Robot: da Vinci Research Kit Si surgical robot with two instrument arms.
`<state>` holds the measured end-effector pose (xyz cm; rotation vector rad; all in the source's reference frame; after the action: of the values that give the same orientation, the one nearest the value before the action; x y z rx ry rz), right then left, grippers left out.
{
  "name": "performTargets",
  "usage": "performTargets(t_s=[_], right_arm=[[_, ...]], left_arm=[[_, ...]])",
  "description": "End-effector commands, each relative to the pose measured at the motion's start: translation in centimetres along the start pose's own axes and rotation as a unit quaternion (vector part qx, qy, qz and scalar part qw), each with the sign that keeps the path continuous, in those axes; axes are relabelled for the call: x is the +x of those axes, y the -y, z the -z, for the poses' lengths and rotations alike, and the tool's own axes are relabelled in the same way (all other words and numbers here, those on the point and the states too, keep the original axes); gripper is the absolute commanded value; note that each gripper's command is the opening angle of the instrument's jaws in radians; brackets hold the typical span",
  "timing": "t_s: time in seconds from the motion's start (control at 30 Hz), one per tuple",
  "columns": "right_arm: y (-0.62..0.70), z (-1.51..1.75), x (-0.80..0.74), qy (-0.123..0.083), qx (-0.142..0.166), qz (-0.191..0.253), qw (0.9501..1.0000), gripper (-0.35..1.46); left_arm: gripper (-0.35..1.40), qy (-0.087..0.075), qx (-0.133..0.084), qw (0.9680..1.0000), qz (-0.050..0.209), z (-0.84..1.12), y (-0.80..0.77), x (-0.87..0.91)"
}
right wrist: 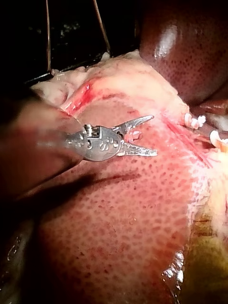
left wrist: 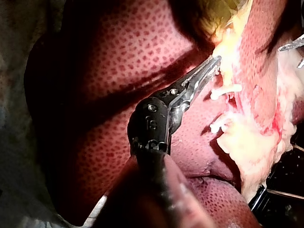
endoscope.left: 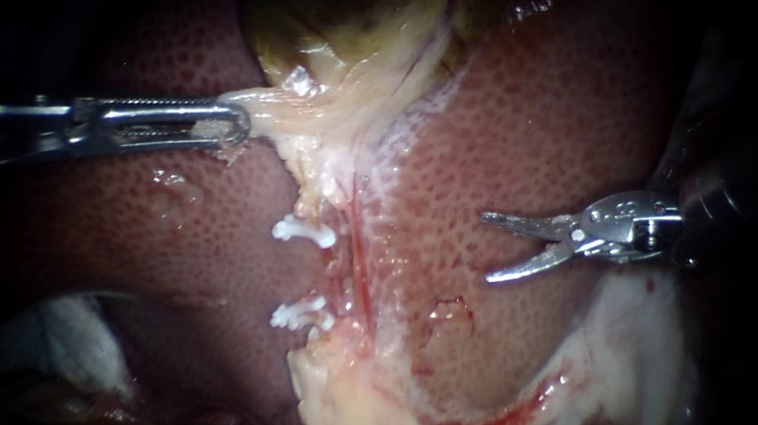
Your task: Go back from the cut left tube
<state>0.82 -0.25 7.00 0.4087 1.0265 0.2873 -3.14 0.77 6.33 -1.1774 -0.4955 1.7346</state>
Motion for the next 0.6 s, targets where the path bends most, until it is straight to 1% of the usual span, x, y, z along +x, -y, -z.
performTargets(t_s=[0.03, 0.17, 0.3, 0.5, 0.6], right_arm=[[0.01, -0.01, 0.0, -0.001, 0.0, -0.001, 1.0, 1.43], [0.03, -0.02, 0.01, -0.001, 0.0, -0.001, 1.0, 1.43], [0.03, -0.02, 0.01, -0.001, 0.0, -0.001, 1.0, 1.43], [0.03, 0.0, 0.01, -0.001, 0.002, 0.0, 1.0, 1.43], [0.03, 0.01, 0.0, -0.001, 0.002, 0.0, 1.0, 1.43]], left_arm=[[-0.35, 0.004, 0.001, 1.0, -0.001, -0.04, 0.01, -0.02], [-0.35, 0.012, 0.0, 0.9999, -0.004, -0.28, 0.07, -0.13], [-0.35, 0.022, -0.003, 0.9997, -0.008, -0.56, 0.11, -0.22], [-0.35, 0.029, -0.009, 0.9995, -0.011, -0.89, 0.09, -0.29], [-0.35, 0.031, -0.014, 0.9994, -0.012, -1.02, 0.08, -0.31]])
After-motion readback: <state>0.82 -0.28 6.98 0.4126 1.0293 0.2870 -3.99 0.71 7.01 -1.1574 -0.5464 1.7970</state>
